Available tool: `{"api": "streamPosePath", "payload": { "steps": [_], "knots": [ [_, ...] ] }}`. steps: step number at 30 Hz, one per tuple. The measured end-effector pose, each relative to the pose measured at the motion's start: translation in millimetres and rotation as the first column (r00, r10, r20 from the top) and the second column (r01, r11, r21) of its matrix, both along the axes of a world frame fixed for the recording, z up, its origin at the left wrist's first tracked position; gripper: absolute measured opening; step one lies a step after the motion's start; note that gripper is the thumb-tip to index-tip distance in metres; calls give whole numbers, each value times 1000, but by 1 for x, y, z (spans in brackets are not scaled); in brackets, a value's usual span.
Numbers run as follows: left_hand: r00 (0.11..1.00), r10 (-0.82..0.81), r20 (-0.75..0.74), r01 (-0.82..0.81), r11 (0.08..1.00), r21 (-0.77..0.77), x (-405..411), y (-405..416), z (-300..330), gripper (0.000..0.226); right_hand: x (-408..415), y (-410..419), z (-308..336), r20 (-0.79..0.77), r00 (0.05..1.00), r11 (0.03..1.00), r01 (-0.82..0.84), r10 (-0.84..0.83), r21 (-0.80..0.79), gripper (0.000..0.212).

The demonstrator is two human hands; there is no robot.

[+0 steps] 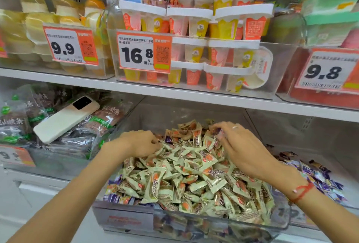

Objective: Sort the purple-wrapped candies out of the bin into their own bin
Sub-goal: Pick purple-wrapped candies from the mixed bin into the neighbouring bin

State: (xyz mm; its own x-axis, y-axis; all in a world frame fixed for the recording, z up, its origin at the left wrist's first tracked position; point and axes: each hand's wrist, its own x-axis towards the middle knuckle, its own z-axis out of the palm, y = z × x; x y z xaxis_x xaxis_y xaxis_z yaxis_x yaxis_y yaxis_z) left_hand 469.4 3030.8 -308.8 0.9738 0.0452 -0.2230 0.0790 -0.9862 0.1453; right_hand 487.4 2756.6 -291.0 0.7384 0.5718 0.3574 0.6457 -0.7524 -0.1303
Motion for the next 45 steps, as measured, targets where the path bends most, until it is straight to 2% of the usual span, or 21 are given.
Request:
{"api": "streamPosePath", "payload": {
  "steps": [2,4,7,11,13,15,17,20,23,25,28,32,33,35,37,39,41,43,45],
  "knots": [
    [983,80,165,-83,996,11,11,3,0,31,5,1,-6,-85,995,996,36,-43,-80,36],
    [959,128,252,-115,991,-68,29,-2,-8,26,9,2,-11,-155,986,988,31,-54,-148,41],
    [978,107,181,-75,982,-174,56,-15,-28,26,14,3,-12,-190,981,986,10,-41,-164,50],
    [985,124,118,-109,986,-130,75,-18,-42,39,15,4,-4,-197,979,987,18,-49,-159,50],
    [975,146,168,-128,986,-108,72,-17,-42,43,16,6,-5,-189,980,984,22,-55,-177,49],
    [939,177,295,-143,981,-132,60,-18,-33,39,15,6,-7,-194,978,984,45,-78,-172,48],
    [873,234,427,-158,966,-206,40,-21,-17,33,13,6,-4,-236,969,996,64,-77,-58,44],
    [839,286,463,-64,897,-438,3,-28,4,16,4,11,3,-379,925,969,59,38,240,33],
    [833,318,453,115,701,-704,-34,-48,17,11,-17,29,10,-576,783,851,123,233,511,17],
    [820,371,436,183,552,-813,-52,-64,20,11,-31,40,11,-577,755,770,156,311,619,16],
    [801,422,425,232,437,-869,-68,-83,22,12,-48,39,9,-446,850,660,167,279,732,9],
    [814,281,509,328,502,-801,-74,-106,20,17,-63,9,4,-324,920,635,116,221,763,14],
    [823,197,533,357,550,-755,-74,-111,20,24,-67,-3,3,-296,934,612,115,202,783,14],
    [842,-65,535,400,740,-540,-73,-116,16,45,-73,-31,5,-243,963,566,137,116,813,15],
    [866,-327,379,437,862,-256,-68,-117,7,58,-71,-63,4,-179,983,555,166,-31,815,9],
    [872,-438,220,465,880,-93,-62,-117,-3,58,-57,-93,-3,-130,967,592,239,-220,770,6],
    [876,-442,190,457,889,-38,-58,-116,-9,54,-34,-120,-14,-77,916,665,342,-394,664,7],
    [877,-435,202,448,894,-20,-57,-117,-8,52,-11,-139,-25,-51,886,752,421,-461,508,11],
    [876,-436,206,445,896,4,-58,-116,-7,51,6,-148,-35,-128,883,860,470,-452,201,32]
  ]
}}
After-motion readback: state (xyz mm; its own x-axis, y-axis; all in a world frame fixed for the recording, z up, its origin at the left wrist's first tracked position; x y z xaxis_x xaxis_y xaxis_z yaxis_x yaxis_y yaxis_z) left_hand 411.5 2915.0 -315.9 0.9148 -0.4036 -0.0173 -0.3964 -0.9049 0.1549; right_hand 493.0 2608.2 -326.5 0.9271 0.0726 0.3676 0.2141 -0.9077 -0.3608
